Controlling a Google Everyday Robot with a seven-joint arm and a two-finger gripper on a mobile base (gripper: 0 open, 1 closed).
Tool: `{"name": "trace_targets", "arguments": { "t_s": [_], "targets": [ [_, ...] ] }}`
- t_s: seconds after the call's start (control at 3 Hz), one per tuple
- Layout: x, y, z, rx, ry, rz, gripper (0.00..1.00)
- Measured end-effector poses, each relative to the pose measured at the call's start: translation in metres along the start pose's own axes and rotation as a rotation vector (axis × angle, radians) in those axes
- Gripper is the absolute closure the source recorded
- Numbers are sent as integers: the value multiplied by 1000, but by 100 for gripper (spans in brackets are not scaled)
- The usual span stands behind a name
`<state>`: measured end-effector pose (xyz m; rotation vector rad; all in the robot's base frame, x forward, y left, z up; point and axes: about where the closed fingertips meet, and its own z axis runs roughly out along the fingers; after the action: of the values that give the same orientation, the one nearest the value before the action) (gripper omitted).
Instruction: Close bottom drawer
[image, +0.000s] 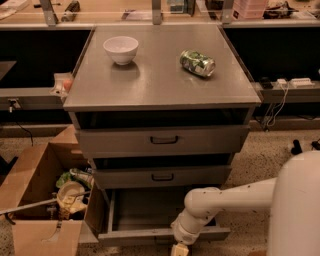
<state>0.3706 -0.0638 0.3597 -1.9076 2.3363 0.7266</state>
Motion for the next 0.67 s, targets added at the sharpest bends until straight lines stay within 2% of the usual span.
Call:
{"name": "trace_targets", "arguments": {
  "t_s": [0.33,0.67],
  "targets": [
    [-7,-20,60,-53,-30,-77,27],
    [-8,-38,133,-123,-102,-106,58]
  ]
}}
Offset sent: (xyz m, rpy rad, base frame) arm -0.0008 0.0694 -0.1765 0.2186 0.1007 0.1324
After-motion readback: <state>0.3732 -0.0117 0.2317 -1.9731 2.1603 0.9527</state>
